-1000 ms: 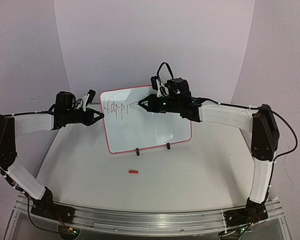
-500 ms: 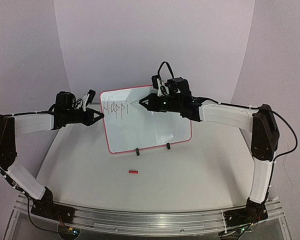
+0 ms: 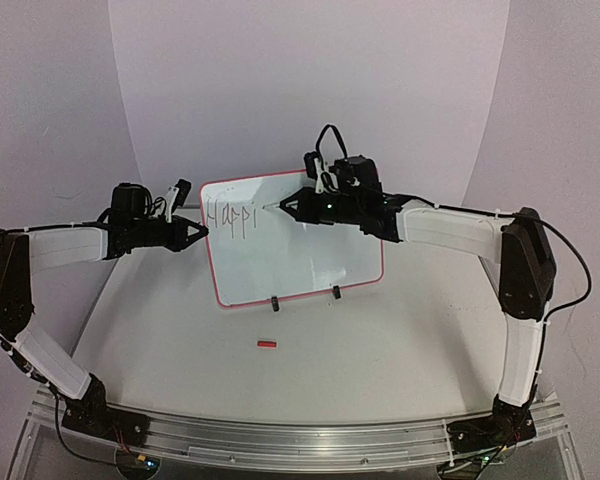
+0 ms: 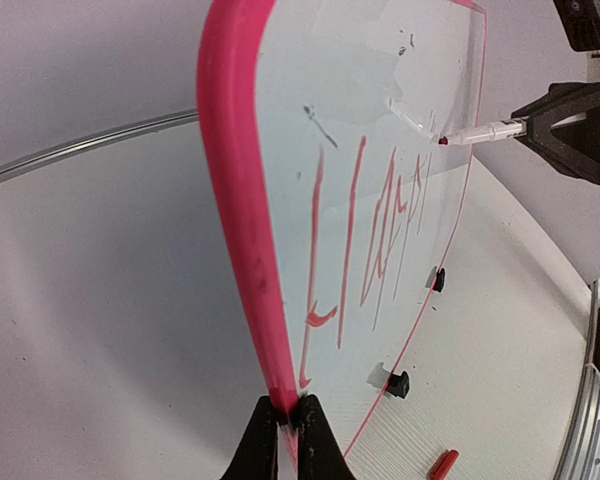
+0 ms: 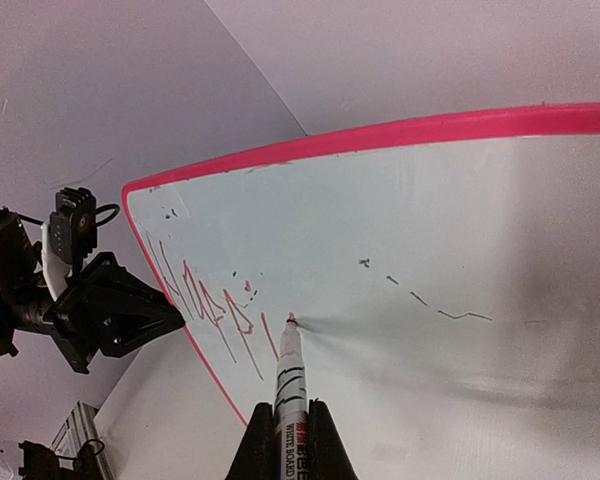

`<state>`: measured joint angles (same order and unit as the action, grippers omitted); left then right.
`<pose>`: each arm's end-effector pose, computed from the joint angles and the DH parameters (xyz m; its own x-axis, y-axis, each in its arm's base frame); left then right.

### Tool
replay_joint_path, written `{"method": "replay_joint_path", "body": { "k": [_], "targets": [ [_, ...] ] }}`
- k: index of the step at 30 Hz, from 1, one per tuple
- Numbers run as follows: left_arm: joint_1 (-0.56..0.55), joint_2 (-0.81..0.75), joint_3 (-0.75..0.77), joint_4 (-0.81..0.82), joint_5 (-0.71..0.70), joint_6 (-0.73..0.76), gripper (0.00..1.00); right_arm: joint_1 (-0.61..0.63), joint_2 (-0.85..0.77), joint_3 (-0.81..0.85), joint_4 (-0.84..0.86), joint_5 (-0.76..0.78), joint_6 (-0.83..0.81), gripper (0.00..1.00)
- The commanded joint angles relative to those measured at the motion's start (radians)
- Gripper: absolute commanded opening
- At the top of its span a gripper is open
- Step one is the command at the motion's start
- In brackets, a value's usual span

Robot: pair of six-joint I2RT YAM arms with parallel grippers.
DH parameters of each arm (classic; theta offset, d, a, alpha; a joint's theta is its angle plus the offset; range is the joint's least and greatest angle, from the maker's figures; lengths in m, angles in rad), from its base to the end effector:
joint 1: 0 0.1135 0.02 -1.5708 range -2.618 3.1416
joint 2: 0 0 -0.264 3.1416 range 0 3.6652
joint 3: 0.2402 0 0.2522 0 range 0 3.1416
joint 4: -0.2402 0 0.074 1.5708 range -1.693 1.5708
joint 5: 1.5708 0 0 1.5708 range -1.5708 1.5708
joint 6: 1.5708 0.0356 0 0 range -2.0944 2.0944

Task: Write a sentence on the whiteboard

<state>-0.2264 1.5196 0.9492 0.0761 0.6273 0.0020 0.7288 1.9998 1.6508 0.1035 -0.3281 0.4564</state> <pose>0.3223 -0.0957 0.2466 -0.4609 0.1078 -0.8809 0.6862 0.6727 -0.2767 0.3542 0.3316 0.3000 -0.5434 0.0742 -0.8362 -0.6953 0.5184 0.4978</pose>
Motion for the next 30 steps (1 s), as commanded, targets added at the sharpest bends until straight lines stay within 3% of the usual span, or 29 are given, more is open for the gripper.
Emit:
{"method": "replay_joint_path", "body": {
  "k": [1,30],
  "targets": [
    [-0.004,-0.009,0.036,-0.033,-0.037,0.062,0.0,-0.003,0.014,-0.004,-0.011,-0.012,0.0,0.0],
    [-0.003,-0.011,0.035,-0.032,-0.037,0.062,0.0,-0.003,-0.013,0.033,0.001,0.022,0.002,0.0]
  ]
}}
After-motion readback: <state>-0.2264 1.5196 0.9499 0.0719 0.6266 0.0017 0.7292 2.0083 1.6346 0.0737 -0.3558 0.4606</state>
